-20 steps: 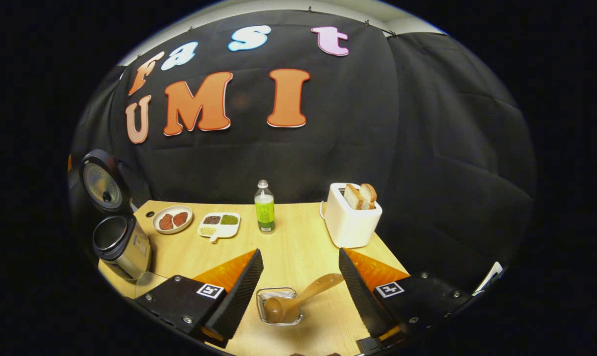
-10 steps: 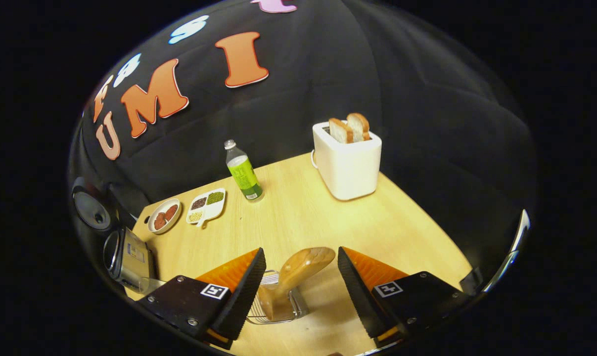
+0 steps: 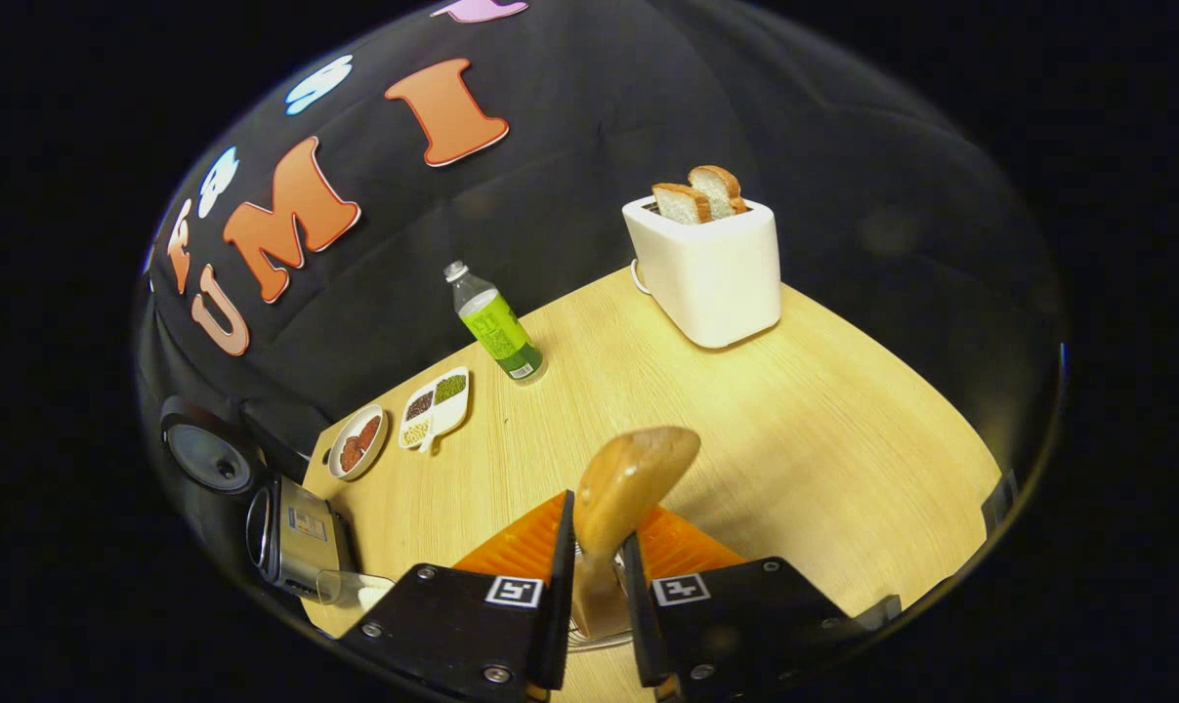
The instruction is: Close the left gripper, press the button to open the rice cooker; take a wooden spoon from the chopstick holder with the right hand, scoop a spoonful of rice and pour it into the rice cooker, then put the wooden spoon back into the chopstick holder.
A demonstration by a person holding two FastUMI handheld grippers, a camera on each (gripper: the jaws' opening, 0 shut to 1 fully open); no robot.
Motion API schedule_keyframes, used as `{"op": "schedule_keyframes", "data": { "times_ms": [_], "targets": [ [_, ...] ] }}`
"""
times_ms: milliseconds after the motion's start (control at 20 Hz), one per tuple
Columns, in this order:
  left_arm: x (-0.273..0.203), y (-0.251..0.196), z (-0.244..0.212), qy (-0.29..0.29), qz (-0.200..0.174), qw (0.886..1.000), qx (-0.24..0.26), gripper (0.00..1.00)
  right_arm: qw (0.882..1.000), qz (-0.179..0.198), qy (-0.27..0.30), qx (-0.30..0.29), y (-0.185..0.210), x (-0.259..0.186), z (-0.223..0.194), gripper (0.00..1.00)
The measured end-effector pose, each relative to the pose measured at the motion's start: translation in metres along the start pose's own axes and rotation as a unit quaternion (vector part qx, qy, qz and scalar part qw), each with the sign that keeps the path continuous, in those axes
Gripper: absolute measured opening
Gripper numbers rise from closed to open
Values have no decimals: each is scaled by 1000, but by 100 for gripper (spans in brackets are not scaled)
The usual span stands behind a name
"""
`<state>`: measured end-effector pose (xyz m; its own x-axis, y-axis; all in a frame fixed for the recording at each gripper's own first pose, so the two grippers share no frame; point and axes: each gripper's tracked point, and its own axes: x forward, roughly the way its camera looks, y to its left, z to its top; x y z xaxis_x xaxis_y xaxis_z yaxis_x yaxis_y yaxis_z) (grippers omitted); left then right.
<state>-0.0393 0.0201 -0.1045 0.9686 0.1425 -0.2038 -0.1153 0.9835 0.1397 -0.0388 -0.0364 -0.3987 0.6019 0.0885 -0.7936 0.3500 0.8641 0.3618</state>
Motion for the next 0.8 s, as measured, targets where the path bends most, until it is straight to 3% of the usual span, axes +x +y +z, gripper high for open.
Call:
{"op": "schedule_keyframes", "data": {
  "times_ms": [100,300,450,500,550,650,700,750,800],
  "targets": [
    [2,2,1,-2,-4,1000,-1,88,1000,-6,-6,11,1,-1,1,19],
    [7,3,0,-8,-11,1000,-3,100,1000,-12,-1,12,8,-9,-6,14],
    [9,10,-1,-9,-18,1000,-9,100,999,-31,-9,-6,10,-17,-5,13],
    [10,9,-4,-7,-24,1000,-13,88,999,-28,-15,-11,15,-21,-2,13],
    [12,10,-7,-4,-27,999,-17,88,999,-26,-21,-9,20,-28,1,13],
    [17,12,-12,1,-33,999,-27,100,998,-32,-44,-9,25,-40,14,12],
    [17,14,-15,3,-35,999,-31,88,998,-33,-57,-6,28,-46,22,8],
    [18,16,-16,5,-37,999,-34,88,997,-32,-69,-4,32,-54,30,12],
    [19,19,-19,6,-39,999,-37,96,996,-29,-79,-1,37,-61,36,12]
  ]
}}
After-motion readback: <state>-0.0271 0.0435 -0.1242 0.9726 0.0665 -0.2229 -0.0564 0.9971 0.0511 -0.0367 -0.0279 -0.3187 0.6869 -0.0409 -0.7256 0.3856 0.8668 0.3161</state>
